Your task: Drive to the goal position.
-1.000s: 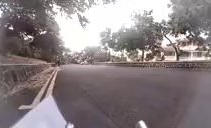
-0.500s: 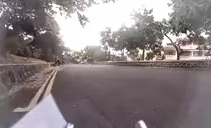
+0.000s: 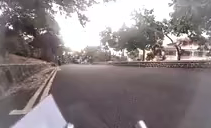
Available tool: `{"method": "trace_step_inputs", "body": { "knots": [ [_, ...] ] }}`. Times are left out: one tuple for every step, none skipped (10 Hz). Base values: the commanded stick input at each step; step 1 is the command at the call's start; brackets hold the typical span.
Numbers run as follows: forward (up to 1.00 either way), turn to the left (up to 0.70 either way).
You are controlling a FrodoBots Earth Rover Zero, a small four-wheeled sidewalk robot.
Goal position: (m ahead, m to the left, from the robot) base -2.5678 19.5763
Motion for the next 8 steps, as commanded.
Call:
{"method": "trace_step_inputs", "body": {
  "knots": [
    [0.2,0.0],
    [0.2,0.0],
    [0.2,0.0],
    [0.2,0.0],
    [0.2,0.0],
    [0.2,0.0],
    [0.2,0.0],
    [0.2,0.0]
  ]
}}
